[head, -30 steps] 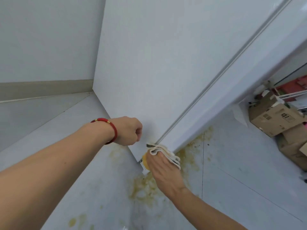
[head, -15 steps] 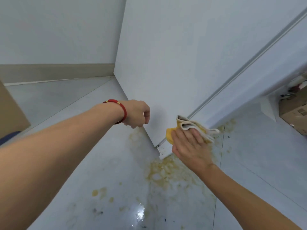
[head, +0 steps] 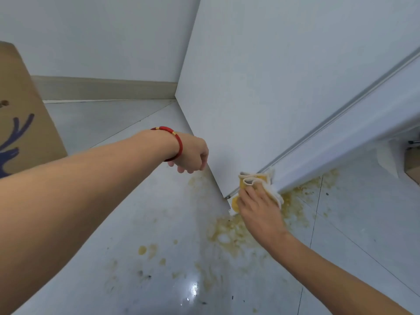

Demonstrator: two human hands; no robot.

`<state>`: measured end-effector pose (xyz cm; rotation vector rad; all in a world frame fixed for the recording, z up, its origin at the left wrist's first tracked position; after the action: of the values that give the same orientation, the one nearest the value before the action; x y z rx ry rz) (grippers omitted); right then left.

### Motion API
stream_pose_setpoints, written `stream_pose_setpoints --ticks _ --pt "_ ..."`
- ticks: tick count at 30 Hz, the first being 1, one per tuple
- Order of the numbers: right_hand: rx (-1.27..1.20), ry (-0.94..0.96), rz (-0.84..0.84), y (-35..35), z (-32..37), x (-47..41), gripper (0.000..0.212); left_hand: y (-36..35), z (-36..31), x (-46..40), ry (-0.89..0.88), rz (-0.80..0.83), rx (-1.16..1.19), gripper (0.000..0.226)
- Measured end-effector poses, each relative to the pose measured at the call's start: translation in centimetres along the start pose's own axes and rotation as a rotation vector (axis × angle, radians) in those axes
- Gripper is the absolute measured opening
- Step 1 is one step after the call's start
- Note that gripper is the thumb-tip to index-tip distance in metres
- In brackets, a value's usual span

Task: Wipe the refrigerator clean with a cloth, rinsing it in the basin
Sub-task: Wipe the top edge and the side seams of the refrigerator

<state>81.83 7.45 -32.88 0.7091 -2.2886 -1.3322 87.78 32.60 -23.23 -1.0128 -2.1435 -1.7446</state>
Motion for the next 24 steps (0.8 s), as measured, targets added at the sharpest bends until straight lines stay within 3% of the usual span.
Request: stream_pose_setpoints --ticks 3,6,8,12,14,19,24 --pt "-0.008 -0.022 -0.173 3.4 -3.3 2.1 0.017 0.6 0.2 0.2 0.007 -0.017 0.051 0.028" --pt "0.027 -0.063 -0.177 3.2 -3.6 2.1 0.017 0.7 -0.2 -0.4 -0.009 -0.042 0.101 0.029" --pt "0.08 -0.003 -0.072 0.6 -1.8 1.1 0.02 0.3 -0.7 -0.8 -0.03 -0.032 0.136 0.029" --pt "0.187 0.146 0.29 -5.5 3.1 -1.0 0.04 -0.7 -1.6 -1.6 -0.067 0.013 0.155 0.028" --pt "0.205 0.137 0.335 -5.7 3.4 -1.1 0.04 -0.8 -2.1 -1.8 -0.08 -0.017 0.148 0.028" --pt "0.02 0.075 -0.021 2.8 -1.6 0.8 0.019 0.2 -3.8 -1.7 -0.134 -0.156 0.148 0.024" --pt "0.073 0.068 -0.489 16.8 -11.4 3.1 0.012 2.7 -3.6 0.0 -0.175 -0.262 0.258 0.023"
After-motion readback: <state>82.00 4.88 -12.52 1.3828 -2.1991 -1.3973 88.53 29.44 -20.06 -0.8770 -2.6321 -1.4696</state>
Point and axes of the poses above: each hand's wrist, its own x-axis away from the middle knuckle, its own y-axis out of the back of the hand, z = x × y, the point moved 2 cm from there along -x, towards the middle knuckle, and after that the axes turned 12 degrees about -x, right-handed, at the moved point
